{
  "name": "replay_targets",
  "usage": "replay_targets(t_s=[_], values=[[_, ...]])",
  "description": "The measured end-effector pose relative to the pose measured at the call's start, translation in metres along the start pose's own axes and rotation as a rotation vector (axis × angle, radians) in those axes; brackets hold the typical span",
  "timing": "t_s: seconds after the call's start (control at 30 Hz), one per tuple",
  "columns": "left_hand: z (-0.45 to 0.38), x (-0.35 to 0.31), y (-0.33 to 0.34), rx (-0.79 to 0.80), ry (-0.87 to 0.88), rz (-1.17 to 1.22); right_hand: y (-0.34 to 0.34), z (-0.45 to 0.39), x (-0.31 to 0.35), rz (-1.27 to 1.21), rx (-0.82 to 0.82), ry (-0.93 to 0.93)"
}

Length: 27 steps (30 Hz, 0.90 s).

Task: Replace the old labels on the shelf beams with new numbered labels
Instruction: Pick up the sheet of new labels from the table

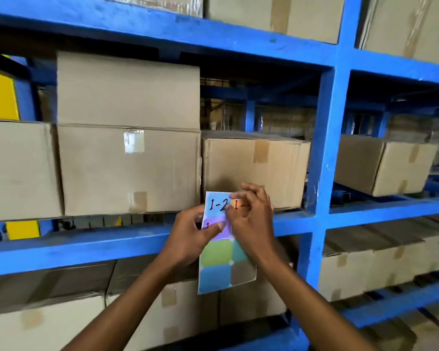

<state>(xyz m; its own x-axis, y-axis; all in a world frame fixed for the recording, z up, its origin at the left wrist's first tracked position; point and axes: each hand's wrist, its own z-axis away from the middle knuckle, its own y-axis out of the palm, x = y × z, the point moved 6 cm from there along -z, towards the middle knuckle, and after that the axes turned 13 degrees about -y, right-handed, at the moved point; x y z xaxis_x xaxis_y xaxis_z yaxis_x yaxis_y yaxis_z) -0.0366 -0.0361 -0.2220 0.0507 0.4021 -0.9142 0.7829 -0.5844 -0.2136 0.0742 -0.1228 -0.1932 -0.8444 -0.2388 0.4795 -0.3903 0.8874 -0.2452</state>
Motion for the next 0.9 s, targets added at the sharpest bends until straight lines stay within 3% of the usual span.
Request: replay_targets(t_s=[0.2, 0.33, 0.37, 0.43, 0.5, 0.67, 0.8, 0.9], values=[[-0.005, 0.004, -0.003, -0.08, -0.01, -0.108, -0.004, -0.007, 0.001, 0.048, 0.042, 0.01], [-0.013, -0.003, -0.013, -0.177, -0.018, -0.308, 0.0, -0.016, 0.002, 0.118, 0.124, 0.015], [-0.04, -0.031, -0.018, -0.326, 0.03, -0.372, 0.006, -0.062, -0.007, 0.032, 0.174, -0.072], [-0.052, -0.051, -0.03, -0.438, 0.055, -0.495, 0.011, -0.08, -0.008, 0.018, 0.28, -0.055], [-0.055, -0.06, -0.036, -0.44, 0.084, -0.553, 0.014, -0.088, -0.001, 0.033, 0.299, -0.058], [-0.058, -0.066, -0.025, -0.307, 0.076, -0.366, 0.007, -0.104, 0.006, 0.085, 0.211, -0.098], [-0.063, -0.08, -0.018, -0.469, 0.152, -0.722, 0.013, -0.117, 0.008, 0.14, 0.258, -0.19], [-0.067, -0.085, -0.023, -0.53, 0.147, -0.811, 0.017, -0.128, 0.006, 0.025, 0.362, -0.057]])
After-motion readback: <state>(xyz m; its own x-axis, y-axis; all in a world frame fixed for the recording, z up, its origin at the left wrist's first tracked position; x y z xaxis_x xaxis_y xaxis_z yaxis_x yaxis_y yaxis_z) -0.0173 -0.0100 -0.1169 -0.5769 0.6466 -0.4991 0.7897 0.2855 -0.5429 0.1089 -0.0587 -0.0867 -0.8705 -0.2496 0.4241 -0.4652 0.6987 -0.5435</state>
